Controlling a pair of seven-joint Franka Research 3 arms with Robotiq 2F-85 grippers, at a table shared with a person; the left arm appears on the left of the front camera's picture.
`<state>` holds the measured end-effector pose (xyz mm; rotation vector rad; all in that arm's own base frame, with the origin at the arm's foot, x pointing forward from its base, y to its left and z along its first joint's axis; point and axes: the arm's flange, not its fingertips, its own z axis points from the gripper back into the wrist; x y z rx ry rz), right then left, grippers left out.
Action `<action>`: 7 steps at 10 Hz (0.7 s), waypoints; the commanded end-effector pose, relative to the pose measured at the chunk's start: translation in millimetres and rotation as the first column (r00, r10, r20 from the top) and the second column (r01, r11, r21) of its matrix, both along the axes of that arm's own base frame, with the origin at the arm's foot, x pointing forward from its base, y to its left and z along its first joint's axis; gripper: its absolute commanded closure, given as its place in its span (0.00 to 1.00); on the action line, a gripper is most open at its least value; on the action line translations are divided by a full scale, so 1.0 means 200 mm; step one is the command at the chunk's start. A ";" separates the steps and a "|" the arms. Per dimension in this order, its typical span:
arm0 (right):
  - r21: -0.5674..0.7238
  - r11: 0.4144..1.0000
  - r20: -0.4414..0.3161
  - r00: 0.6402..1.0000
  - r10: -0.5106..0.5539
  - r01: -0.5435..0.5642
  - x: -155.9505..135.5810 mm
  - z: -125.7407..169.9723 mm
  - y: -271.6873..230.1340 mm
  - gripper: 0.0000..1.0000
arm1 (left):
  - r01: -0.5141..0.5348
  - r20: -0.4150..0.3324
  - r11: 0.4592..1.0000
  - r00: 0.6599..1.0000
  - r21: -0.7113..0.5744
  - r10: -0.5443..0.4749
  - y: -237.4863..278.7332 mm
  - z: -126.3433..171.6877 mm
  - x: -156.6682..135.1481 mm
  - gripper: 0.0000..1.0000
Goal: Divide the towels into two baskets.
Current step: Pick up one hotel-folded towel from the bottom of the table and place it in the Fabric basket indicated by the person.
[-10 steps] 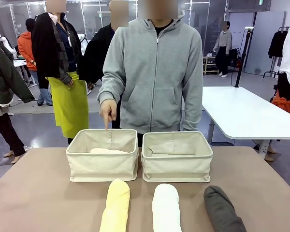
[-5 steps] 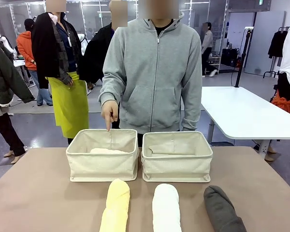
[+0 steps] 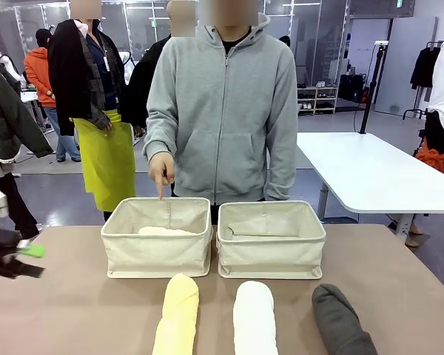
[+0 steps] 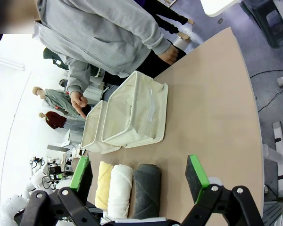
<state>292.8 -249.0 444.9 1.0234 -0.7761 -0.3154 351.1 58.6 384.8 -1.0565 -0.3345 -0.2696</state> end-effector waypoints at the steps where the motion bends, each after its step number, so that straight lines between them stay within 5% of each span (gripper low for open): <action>1: 0.005 1.000 0.012 1.000 -0.001 0.001 0.00 0.01 0.00 0.00 | -0.042 -0.074 0.991 0.996 0.126 0.051 -0.36 -0.04 -0.07 0.00; 7: 0.005 1.000 0.012 1.000 -0.001 0.001 0.00 0.01 0.00 0.00 | 0.031 -0.240 0.967 0.970 0.253 0.031 -1.04 -0.24 -0.08 0.00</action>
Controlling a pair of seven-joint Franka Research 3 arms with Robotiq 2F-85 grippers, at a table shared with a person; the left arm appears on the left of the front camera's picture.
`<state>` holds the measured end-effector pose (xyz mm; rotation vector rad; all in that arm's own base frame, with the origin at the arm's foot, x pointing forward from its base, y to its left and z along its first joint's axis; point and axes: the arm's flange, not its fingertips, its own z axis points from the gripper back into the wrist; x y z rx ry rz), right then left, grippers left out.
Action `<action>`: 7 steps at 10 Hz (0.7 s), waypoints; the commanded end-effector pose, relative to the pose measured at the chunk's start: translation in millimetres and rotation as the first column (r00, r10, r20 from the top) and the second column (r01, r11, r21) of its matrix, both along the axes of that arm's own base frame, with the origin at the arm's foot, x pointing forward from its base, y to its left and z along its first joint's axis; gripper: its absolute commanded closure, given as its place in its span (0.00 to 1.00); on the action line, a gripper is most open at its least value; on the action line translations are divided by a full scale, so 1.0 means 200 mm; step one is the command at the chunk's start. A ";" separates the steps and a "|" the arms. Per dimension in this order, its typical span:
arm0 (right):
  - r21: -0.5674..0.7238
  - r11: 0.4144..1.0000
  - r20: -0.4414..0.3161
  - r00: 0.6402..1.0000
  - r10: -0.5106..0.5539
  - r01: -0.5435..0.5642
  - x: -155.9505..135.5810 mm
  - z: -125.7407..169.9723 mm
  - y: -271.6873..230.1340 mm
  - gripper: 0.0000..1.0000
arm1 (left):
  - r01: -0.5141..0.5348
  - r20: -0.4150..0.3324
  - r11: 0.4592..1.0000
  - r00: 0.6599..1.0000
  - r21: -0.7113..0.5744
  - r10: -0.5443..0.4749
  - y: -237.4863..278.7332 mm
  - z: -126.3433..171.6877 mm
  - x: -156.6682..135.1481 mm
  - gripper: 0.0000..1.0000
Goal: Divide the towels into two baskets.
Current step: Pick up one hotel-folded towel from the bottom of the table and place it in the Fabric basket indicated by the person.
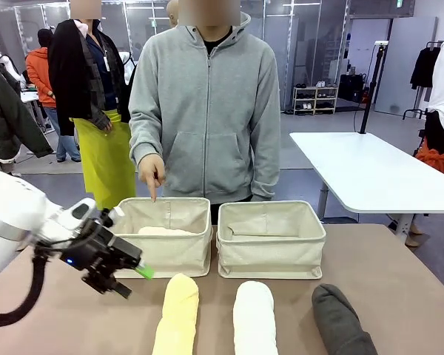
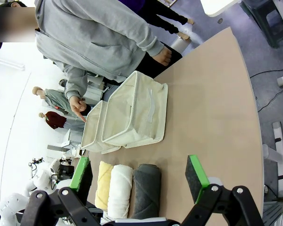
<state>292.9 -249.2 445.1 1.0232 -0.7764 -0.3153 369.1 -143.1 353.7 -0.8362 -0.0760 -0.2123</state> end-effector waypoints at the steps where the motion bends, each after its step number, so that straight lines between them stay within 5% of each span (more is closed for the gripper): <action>1: 0.006 1.000 0.011 1.000 -0.001 0.001 0.00 0.01 0.00 0.00 | -0.038 0.005 0.997 0.999 0.067 0.038 -0.08 -0.09 -0.19 0.00; 7: 0.006 1.000 0.011 1.000 -0.001 0.001 0.00 0.01 0.00 0.00 | -0.141 0.013 0.983 0.990 0.120 0.140 -0.23 -0.21 -0.17 0.00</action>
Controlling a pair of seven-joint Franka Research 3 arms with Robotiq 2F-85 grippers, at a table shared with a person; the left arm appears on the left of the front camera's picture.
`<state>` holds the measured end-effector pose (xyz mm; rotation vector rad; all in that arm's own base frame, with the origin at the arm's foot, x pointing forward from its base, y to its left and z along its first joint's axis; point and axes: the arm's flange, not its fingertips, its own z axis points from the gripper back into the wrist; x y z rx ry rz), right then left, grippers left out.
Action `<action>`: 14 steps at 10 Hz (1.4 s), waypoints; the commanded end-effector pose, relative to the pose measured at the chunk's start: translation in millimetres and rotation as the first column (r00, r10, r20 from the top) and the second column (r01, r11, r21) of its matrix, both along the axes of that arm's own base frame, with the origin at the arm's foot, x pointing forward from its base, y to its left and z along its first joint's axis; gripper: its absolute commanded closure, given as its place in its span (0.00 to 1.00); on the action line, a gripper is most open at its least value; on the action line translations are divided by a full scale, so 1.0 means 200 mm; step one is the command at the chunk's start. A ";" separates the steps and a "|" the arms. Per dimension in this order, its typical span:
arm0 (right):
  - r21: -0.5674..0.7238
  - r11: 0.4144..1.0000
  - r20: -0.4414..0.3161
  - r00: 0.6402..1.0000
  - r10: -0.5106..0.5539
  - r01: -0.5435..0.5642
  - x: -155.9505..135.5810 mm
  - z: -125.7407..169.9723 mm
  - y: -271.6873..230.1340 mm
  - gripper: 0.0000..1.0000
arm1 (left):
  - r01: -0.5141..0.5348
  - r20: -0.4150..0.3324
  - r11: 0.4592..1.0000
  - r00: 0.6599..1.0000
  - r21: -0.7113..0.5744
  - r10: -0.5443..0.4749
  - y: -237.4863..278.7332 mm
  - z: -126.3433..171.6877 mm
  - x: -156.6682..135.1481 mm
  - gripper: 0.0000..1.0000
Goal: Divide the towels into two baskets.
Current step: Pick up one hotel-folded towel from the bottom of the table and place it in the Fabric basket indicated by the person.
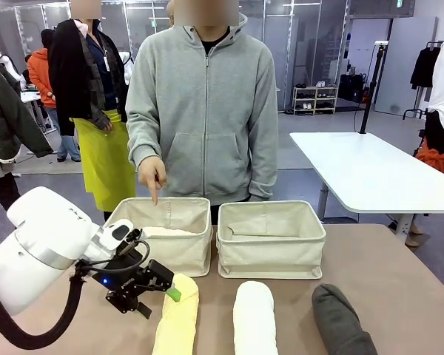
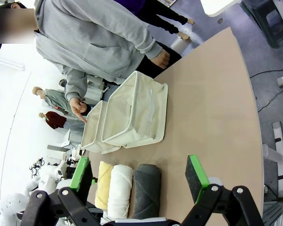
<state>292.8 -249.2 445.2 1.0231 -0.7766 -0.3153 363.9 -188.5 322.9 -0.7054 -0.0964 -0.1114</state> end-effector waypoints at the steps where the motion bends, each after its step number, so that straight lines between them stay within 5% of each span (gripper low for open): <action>1: 0.006 1.000 0.011 1.000 -0.001 0.001 0.00 0.01 0.00 0.00 | -0.036 0.013 0.999 0.999 -0.004 0.036 -0.03 -0.09 -0.15 0.00; 8: 0.006 1.000 0.011 1.000 -0.001 0.001 0.00 0.01 0.00 0.00 | -0.001 -0.027 1.000 1.000 -0.014 0.000 -0.12 -0.19 -0.10 0.00; 11: 0.006 1.000 0.011 1.000 -0.001 0.001 0.00 0.01 0.00 0.00 | 0.024 -0.007 1.000 1.000 -0.017 -0.024 -0.13 -0.20 -0.09 0.37; 12: 0.006 1.000 0.011 1.000 -0.001 0.001 0.00 0.01 0.00 0.00 | 0.025 -0.008 0.999 1.000 -0.021 -0.025 -0.13 -0.19 -0.09 0.25; 13: 0.006 1.000 0.011 1.000 -0.001 0.001 0.00 0.01 0.00 0.00 | 0.025 -0.010 0.999 1.000 -0.025 -0.026 -0.13 -0.19 -0.09 0.57; 14: 0.006 1.000 0.011 1.000 -0.001 0.001 0.00 0.01 0.00 0.00 | 0.033 -0.004 0.999 0.999 -0.040 -0.033 -0.12 -0.18 -0.08 0.45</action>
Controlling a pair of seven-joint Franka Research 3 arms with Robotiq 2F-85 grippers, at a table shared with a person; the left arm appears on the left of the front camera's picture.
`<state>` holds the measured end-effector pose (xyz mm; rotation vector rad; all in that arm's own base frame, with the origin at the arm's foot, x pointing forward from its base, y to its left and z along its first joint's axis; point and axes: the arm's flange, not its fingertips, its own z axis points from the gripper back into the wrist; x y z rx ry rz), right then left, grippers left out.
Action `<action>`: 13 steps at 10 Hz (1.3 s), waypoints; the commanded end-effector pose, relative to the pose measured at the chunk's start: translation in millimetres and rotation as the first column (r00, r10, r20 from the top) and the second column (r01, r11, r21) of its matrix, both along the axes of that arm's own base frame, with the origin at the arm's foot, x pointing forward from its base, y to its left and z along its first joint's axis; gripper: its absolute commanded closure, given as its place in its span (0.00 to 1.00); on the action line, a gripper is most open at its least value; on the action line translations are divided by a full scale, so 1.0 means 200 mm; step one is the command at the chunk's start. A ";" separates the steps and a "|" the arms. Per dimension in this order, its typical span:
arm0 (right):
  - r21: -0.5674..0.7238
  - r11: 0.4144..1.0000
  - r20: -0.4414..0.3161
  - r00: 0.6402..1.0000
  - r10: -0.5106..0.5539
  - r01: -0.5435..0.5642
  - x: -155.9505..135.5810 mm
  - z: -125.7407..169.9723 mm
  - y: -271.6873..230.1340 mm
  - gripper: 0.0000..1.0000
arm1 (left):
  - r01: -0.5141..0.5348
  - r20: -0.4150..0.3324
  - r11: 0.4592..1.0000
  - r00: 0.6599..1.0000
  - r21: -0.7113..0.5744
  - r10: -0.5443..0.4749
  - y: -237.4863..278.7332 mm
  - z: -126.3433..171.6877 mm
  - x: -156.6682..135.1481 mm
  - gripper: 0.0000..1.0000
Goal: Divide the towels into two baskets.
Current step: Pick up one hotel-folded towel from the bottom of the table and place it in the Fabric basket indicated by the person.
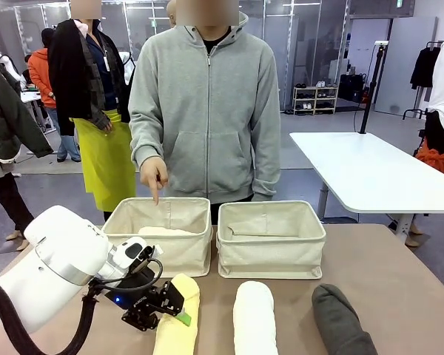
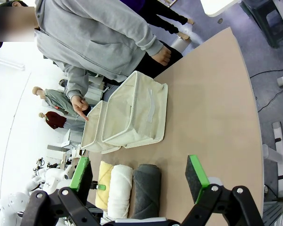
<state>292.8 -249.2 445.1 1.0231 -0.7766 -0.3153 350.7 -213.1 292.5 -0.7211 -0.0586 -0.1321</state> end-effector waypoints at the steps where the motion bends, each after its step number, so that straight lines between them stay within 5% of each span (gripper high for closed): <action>1: 0.006 1.000 0.011 1.000 -0.001 0.001 0.00 0.01 0.00 0.00 | 0.004 0.018 0.999 1.000 -0.041 -0.003 0.01 -0.01 -0.02 0.77; 2: 0.006 1.000 0.011 1.000 -0.001 0.001 0.00 0.01 0.00 0.00 | -0.001 0.049 0.999 0.999 -0.051 0.003 0.03 0.08 0.00 0.60; 4: 0.006 1.000 0.011 1.000 -0.001 0.001 0.00 0.01 0.00 0.00 | 0.062 0.176 0.997 0.983 -0.039 -0.054 0.16 0.44 0.04 0.60; 6: 0.006 1.000 0.011 1.000 -0.001 0.001 0.00 0.01 0.00 0.00 | 0.190 0.309 0.979 0.929 0.069 -0.202 0.31 0.77 0.10 0.60; 8: 0.006 1.000 0.011 1.000 -0.001 0.001 0.00 0.01 0.00 0.00 | 0.458 0.348 0.842 0.769 0.286 -0.536 0.40 0.93 0.18 0.60; 11: 0.006 1.000 0.011 1.000 -0.001 0.001 0.00 0.01 0.00 0.00 | 0.652 0.303 0.572 0.487 0.498 -0.819 0.38 1.08 0.22 0.60; 12: 0.006 1.000 0.011 1.000 -0.001 0.001 0.00 0.01 0.00 0.00 | 0.675 0.264 0.490 0.416 0.552 -0.870 0.36 1.10 0.21 0.60; 13: 0.006 1.000 0.011 1.000 -0.001 0.001 0.00 0.01 0.00 0.00 | 0.667 0.264 0.488 0.415 0.562 -0.871 0.35 1.11 0.21 0.60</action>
